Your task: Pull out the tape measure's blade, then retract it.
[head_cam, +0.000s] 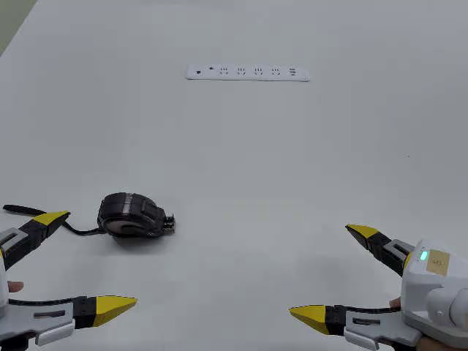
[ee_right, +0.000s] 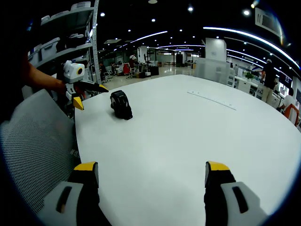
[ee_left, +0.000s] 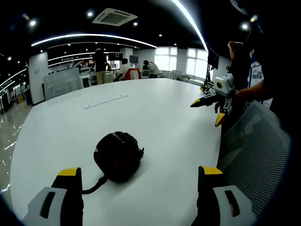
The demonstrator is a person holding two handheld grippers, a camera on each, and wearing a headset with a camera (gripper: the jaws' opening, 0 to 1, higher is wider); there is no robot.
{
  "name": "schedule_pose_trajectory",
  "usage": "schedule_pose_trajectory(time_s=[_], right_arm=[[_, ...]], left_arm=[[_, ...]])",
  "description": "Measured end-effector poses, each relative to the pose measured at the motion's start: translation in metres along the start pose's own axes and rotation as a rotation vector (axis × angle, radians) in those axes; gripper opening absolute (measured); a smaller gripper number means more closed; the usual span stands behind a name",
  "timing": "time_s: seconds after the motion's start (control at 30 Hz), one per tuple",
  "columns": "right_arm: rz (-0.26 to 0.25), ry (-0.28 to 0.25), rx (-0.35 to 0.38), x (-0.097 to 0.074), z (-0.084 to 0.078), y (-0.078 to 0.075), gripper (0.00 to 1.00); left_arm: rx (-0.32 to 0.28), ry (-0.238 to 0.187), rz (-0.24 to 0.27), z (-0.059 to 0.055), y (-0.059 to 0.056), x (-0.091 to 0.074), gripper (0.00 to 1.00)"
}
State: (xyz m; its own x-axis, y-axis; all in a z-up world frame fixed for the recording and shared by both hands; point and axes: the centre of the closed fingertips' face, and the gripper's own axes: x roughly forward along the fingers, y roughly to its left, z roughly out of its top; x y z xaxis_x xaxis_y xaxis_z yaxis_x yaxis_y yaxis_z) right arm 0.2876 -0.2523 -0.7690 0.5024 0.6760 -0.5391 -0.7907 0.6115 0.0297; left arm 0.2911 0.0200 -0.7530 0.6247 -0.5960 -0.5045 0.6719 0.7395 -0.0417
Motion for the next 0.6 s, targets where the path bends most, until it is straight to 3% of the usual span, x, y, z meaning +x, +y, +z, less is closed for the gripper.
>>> schedule_pose_trajectory(time_s=[0.6], right_arm=[[0.004,0.002,0.002,0.0002,-0.0002,0.0,0.95]], left_arm=[[0.007,0.007,0.002,-0.0013,0.0013,-0.001,0.99]])
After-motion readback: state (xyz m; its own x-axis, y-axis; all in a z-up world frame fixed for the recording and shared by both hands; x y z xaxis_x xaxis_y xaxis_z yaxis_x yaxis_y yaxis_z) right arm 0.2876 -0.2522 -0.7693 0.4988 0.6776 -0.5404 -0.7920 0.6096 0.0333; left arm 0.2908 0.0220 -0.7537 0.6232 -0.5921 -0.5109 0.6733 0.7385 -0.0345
